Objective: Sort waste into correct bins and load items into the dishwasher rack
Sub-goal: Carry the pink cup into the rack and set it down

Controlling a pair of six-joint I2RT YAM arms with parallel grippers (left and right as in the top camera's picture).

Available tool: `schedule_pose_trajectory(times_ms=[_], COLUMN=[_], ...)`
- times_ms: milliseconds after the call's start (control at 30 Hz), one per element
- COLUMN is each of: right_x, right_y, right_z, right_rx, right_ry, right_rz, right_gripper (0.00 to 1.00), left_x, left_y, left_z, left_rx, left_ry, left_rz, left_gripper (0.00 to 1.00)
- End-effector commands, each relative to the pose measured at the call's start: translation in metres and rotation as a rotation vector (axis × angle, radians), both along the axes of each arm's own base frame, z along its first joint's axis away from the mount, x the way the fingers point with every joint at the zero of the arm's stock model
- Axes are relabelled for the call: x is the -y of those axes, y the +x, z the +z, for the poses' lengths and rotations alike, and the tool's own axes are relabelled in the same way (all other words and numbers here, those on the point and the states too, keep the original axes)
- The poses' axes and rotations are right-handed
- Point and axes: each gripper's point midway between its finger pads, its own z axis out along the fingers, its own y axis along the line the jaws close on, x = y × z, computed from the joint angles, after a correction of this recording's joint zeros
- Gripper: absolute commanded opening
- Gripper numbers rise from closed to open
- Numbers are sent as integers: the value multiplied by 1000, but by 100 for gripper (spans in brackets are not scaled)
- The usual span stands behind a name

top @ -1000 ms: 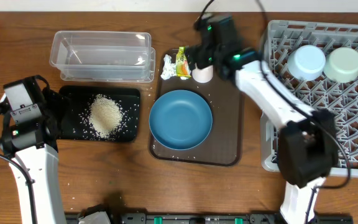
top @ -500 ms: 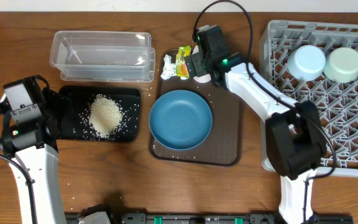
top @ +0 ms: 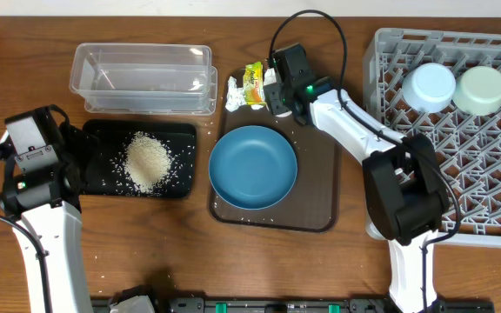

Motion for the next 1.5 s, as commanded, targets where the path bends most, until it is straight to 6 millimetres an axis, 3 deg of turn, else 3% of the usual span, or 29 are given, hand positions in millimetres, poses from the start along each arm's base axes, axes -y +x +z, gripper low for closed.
schedule_pose_trajectory(times_ms=[0, 233, 367, 467, 567, 767, 867, 1033, 1200, 1267, 1333, 1467], right_x=[21, 66, 122, 179, 242, 384, 445, 510, 546, 549, 548, 544], right_y=[10, 6, 1, -4, -11, -38, -58, -88, -101, -100, -98, -97], right_z=[50, 148, 201, 226, 237, 228, 220, 194, 156, 140, 128, 125], right_rx=[86, 220, 299, 334, 348, 324, 307, 246, 163, 130, 101, 89], right_ry=[12, 69, 89, 82, 64, -10, -34, -46, -39, -13, 7, 18], right_rz=[-68, -145, -243, -351, -477, -782, -915, -1057, -1128, -1123, -1114, -1104], right_gripper=[54, 54, 55, 55, 55, 55, 55, 59, 61, 64, 74, 80], left_x=[-3, -3, -3, -3, -3, -3, -3, -3, -3, -3, -3, -3], left_y=[1, 1, 1, 1, 1, 1, 1, 1, 1, 1, 1, 1], left_z=[4, 4, 4, 4, 4, 4, 4, 4, 4, 4, 4, 4], left_rx=[8, 8, 8, 8, 8, 8, 8, 8, 8, 8, 8, 8], left_ry=[2, 2, 2, 2, 2, 2, 2, 2, 2, 2, 2, 2], left_rz=[16, 16, 16, 16, 16, 16, 16, 16, 16, 16, 16, 16], left_gripper=[91, 92, 91, 91, 92, 92, 92, 92, 92, 91, 92, 92])
